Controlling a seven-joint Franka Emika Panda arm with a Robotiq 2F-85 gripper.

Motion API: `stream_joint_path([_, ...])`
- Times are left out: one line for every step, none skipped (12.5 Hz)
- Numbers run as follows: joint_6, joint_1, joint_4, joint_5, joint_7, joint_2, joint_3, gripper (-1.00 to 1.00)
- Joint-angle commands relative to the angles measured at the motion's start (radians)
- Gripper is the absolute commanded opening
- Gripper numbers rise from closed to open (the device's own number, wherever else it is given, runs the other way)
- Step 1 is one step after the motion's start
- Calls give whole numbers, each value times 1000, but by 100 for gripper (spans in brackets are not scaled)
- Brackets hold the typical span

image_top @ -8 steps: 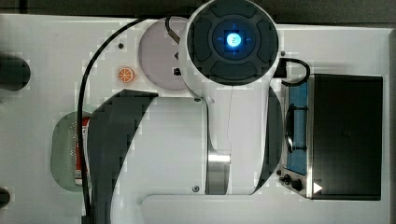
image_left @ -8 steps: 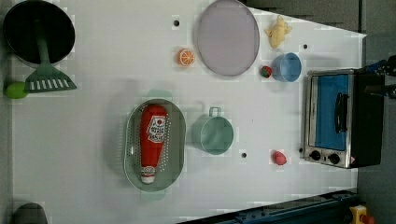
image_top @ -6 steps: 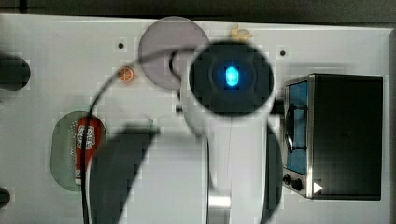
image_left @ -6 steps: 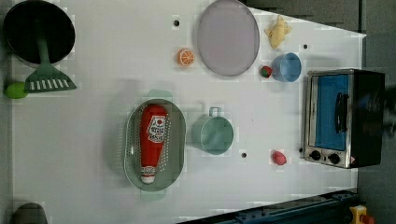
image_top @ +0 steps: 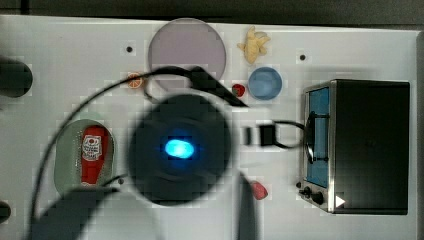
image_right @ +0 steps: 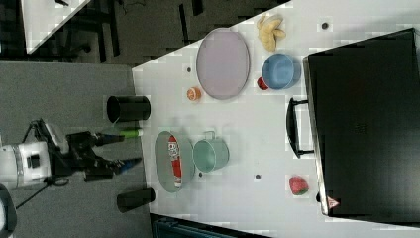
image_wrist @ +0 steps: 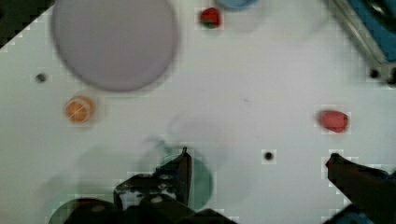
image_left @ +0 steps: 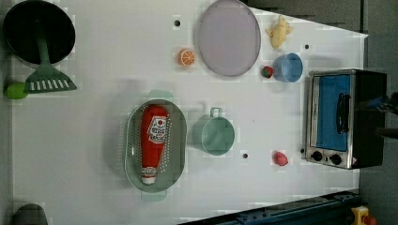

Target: Pick ketchup from strainer and place it on the table

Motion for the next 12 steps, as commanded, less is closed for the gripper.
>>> stream_joint_path([27, 45, -23, 0, 24, 84, 159, 100])
stream_joint_path([61, 46, -24, 0, 26, 106, 209, 100])
stream_joint_path([98, 47, -24, -1, 26, 129, 256, 100])
stream_joint_path([136, 47, -24, -1, 29, 155, 300, 100])
stream_joint_path([170, 49, -24, -1, 29, 185, 343, 100])
stream_joint_path([197, 50, -25, -1, 29, 217, 384, 100])
stream_joint_path([224, 54, -27, -1, 29, 252, 423, 100])
stream_joint_path([254, 56, -30, -2, 29, 288, 457, 100])
stream_joint_path([291, 58, -40, -3, 32, 323, 487, 100])
stream_joint_path([339, 60, -53, -5, 38, 356, 509, 100])
stream_joint_path([400, 63, -72, -14, 50, 386, 523, 100])
stream_joint_path([466, 69, -95, -31, 60, 413, 529, 100])
